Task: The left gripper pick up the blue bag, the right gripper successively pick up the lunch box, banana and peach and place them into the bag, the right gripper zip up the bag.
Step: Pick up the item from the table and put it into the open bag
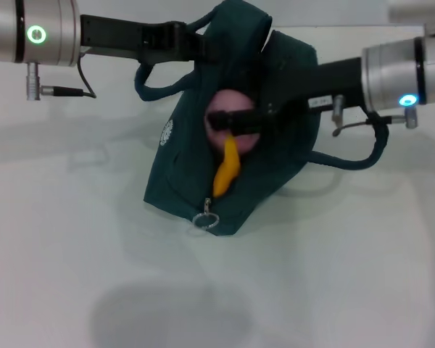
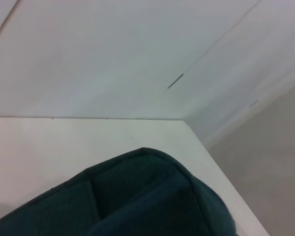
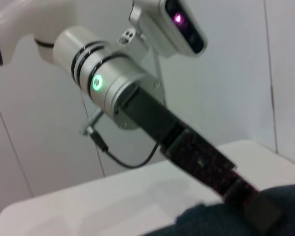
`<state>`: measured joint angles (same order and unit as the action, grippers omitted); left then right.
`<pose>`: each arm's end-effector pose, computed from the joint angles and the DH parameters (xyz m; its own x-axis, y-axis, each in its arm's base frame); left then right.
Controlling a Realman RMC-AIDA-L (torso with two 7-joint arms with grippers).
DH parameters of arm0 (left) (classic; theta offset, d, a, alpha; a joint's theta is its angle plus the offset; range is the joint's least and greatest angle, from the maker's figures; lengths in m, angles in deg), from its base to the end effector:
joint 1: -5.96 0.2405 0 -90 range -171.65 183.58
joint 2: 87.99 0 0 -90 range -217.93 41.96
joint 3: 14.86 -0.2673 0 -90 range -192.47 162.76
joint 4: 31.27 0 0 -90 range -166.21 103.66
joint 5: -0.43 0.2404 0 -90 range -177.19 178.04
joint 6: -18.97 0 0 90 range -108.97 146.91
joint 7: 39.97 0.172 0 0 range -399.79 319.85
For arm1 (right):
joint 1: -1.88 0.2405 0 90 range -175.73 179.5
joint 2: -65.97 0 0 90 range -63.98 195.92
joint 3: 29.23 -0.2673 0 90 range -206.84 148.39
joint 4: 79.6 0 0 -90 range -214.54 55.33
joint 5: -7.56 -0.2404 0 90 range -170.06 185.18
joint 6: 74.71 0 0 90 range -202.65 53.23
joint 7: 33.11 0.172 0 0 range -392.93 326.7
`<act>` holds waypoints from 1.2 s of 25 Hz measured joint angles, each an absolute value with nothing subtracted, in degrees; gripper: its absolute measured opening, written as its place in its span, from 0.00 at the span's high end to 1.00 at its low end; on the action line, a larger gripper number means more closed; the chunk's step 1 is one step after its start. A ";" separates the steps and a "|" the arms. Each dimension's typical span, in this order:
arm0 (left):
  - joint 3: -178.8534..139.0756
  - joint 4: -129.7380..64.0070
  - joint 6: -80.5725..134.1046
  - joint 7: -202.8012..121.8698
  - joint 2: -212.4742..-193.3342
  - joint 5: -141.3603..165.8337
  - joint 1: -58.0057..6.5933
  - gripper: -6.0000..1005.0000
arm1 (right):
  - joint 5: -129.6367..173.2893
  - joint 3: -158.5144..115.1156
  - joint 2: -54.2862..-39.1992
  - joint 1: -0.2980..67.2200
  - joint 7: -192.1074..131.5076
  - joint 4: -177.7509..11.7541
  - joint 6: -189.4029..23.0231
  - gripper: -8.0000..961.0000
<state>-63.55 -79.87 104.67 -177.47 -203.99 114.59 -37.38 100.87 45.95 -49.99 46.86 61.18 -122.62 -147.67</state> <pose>-0.1665 0.4474 0.0063 0.4493 0.7873 0.4223 0.8293 -0.5433 0.1307 0.1148 0.4358 -0.0711 0.8862 -0.1901 -0.4226 -0.2431 -0.9671 -0.0748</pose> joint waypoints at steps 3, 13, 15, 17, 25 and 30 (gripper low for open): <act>-63.53 -79.87 104.67 -177.47 -204.01 114.57 -37.19 0.94 | 100.92 49.14 -49.58 47.23 62.36 -121.82 -147.31 0.39; -63.57 -79.87 104.67 -177.50 -203.94 114.49 -37.23 0.94 | 103.36 47.06 -49.41 45.46 66.95 -124.16 -150.37 0.39; -63.55 -79.87 104.67 -177.51 -203.88 114.49 -37.23 0.94 | 105.55 46.68 -49.02 45.94 71.03 -125.03 -151.69 0.40; -63.48 -79.87 104.67 -177.53 -203.79 114.49 -37.17 0.94 | 107.63 45.48 -48.85 45.97 73.58 -125.94 -152.31 0.40; -63.35 -79.87 104.67 -177.66 -203.77 114.48 -36.95 0.94 | 110.90 40.46 -48.85 44.34 75.00 -129.10 -157.72 0.41; -63.40 -79.88 104.66 -177.52 -203.96 114.48 -36.83 0.94 | 110.89 38.99 -49.69 39.05 73.39 -134.40 -150.49 0.41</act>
<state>-63.40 -79.88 104.66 -177.52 -203.96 114.48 -36.83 110.89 38.99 -49.69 39.05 73.39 -134.40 -150.49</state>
